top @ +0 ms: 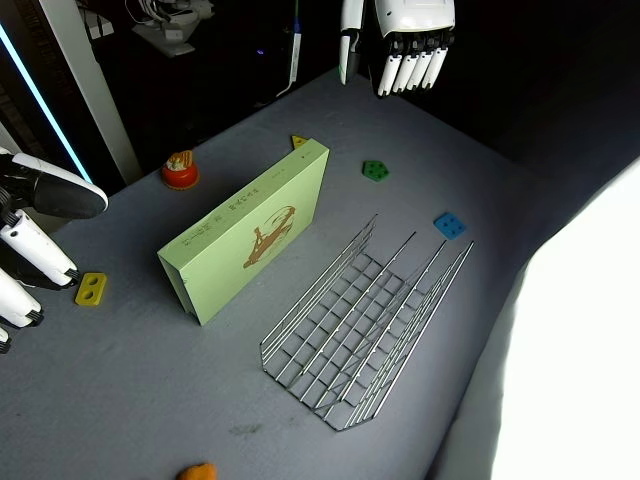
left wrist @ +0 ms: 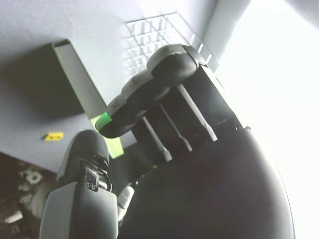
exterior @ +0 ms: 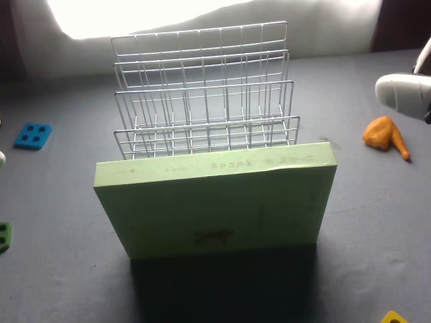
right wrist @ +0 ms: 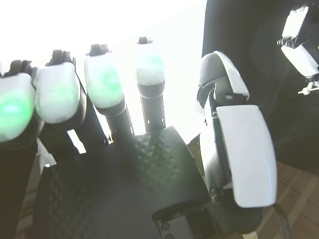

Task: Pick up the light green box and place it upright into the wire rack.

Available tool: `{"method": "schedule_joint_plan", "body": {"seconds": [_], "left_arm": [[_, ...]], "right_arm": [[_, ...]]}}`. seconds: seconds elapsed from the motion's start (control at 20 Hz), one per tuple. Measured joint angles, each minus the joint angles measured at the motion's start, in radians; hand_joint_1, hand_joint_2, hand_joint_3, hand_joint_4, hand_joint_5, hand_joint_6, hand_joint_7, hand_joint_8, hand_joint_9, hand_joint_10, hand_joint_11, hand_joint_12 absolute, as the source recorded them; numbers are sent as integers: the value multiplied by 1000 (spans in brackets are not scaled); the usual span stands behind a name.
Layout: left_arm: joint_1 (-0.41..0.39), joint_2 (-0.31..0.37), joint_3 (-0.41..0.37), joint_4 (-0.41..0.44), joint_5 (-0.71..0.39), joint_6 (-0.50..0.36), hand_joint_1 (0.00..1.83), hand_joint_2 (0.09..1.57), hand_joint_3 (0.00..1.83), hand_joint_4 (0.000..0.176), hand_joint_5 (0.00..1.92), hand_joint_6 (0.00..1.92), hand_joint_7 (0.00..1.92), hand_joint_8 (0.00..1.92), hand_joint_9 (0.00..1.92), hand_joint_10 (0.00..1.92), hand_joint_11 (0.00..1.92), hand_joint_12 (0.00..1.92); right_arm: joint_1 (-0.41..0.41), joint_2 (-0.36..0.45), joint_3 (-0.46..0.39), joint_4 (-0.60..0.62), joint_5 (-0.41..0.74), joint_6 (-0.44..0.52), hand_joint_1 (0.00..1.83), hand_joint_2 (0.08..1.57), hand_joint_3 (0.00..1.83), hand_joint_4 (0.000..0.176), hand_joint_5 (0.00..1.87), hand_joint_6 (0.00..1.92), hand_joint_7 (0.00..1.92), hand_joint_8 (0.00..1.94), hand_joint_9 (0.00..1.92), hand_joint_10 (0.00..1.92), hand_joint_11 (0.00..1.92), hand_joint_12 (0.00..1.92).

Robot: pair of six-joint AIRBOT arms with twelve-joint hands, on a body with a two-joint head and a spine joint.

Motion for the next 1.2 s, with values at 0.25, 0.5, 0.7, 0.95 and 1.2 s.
{"method": "schedule_joint_plan", "body": {"seconds": [0.25,0.5,0.7,0.95,1.2], "left_arm": [[3,0,0,0,3,0,98,1402,3,0,165,7,171,5,84,64,0,590],[3,0,-11,0,-4,0,324,1333,0,39,223,16,217,8,106,43,0,484],[-2,0,-11,0,-3,20,329,1331,0,45,232,16,224,8,110,40,0,485],[8,1,-22,0,-10,22,325,1304,0,43,261,18,267,13,134,37,0,431],[-3,1,-21,0,-3,23,325,1296,0,42,270,18,279,12,142,34,0,413]], "right_arm": [[0,0,-1,0,0,-3,280,1181,4,0,274,18,265,2,257,24,0,800],[4,-5,-2,17,-57,-3,245,1172,0,0,246,5,212,0,195,1,0,600],[53,-82,0,17,-110,-14,245,1171,0,0,246,4,206,0,187,0,0,588],[98,-166,-4,88,-187,-16,328,1163,0,0,180,0,180,0,159,0,0,553],[141,-235,-7,290,-214,-167,352,1160,0,0,162,0,172,0,151,0,0,542]]}}
